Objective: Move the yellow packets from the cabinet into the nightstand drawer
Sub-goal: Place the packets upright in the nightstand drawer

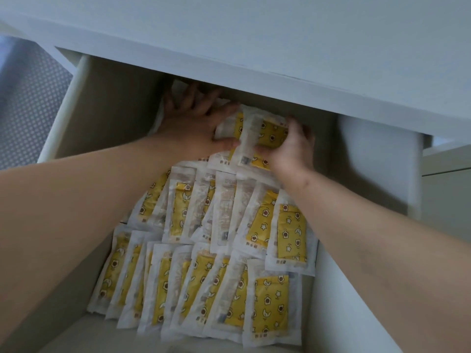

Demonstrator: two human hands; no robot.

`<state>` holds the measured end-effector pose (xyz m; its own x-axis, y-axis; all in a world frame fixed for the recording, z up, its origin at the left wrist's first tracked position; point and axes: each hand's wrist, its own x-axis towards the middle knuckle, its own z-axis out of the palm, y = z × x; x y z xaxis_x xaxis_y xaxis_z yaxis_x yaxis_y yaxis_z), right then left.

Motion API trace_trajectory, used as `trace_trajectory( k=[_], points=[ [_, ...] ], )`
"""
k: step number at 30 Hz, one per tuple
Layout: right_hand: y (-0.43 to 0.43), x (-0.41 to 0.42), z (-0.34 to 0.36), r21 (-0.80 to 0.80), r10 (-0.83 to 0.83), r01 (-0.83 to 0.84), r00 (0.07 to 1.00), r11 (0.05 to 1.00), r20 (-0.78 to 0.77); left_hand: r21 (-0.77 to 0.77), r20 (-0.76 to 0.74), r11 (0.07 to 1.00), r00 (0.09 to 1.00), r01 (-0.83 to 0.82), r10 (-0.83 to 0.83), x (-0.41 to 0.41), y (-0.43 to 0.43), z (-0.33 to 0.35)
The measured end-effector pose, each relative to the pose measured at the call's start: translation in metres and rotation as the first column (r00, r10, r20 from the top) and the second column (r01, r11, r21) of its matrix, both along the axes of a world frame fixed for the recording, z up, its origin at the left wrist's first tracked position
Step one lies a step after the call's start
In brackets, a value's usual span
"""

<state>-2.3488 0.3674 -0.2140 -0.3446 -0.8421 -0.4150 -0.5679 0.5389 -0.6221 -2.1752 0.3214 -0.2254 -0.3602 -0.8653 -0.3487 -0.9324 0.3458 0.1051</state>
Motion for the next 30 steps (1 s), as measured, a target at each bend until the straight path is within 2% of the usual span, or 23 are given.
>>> trace_trajectory(
  k=[3, 6, 8, 11, 15, 18, 22, 25, 28, 30],
  points=[
    [-0.003, -0.012, 0.000, 0.028, -0.115, 0.115, 0.993, 0.993, 0.017, -0.039, -0.019, 0.999, 1.000, 0.008, -0.008, -0.013, 0.009, 0.006],
    [-0.001, -0.021, -0.001, 0.024, -0.146, 0.145, 0.988, 0.989, 0.041, 0.006, -0.042, 0.999, 0.998, 0.037, -0.036, -0.027, 0.018, 0.005],
    [0.000, -0.025, 0.000, 0.017, -0.089, 0.090, 0.994, 0.996, -0.063, 0.032, -0.011, 0.998, 0.999, 0.053, -0.052, -0.033, 0.023, 0.001],
    [0.005, -0.025, 0.005, 0.098, 0.076, -0.053, 0.965, 0.994, -0.250, 0.035, 0.028, 0.997, 0.997, 0.076, -0.077, -0.036, 0.026, -0.005],
    [0.013, -0.019, 0.006, 0.120, 0.183, -0.161, 0.962, 0.980, -0.203, -0.015, 0.012, 1.000, 1.000, 0.010, -0.010, -0.033, 0.028, -0.004],
    [0.014, -0.012, 0.004, 0.098, 0.150, -0.136, 0.977, 0.986, -0.153, 0.001, 0.019, 0.998, 0.998, -0.065, 0.064, -0.024, 0.027, -0.006],
    [0.011, -0.004, 0.000, 0.080, 0.140, -0.130, 0.982, 0.988, -0.129, 0.033, -0.013, 0.998, 0.999, -0.044, 0.045, -0.014, 0.024, -0.006],
    [0.013, -0.001, 0.002, 0.089, 0.129, -0.119, 0.986, 0.989, -0.107, -0.008, -0.030, 0.998, 0.997, -0.067, 0.066, -0.011, 0.031, 0.000],
    [0.019, 0.003, 0.014, 0.084, 0.107, -0.097, 0.987, 0.992, -0.119, -0.058, -0.121, 0.991, 0.986, -0.122, 0.114, -0.010, 0.048, 0.013],
    [0.027, 0.007, 0.028, 0.074, 0.076, -0.067, 0.989, 0.995, -0.128, -0.018, -0.178, 0.987, 0.972, -0.158, 0.152, -0.011, 0.059, 0.028]
  ],
)
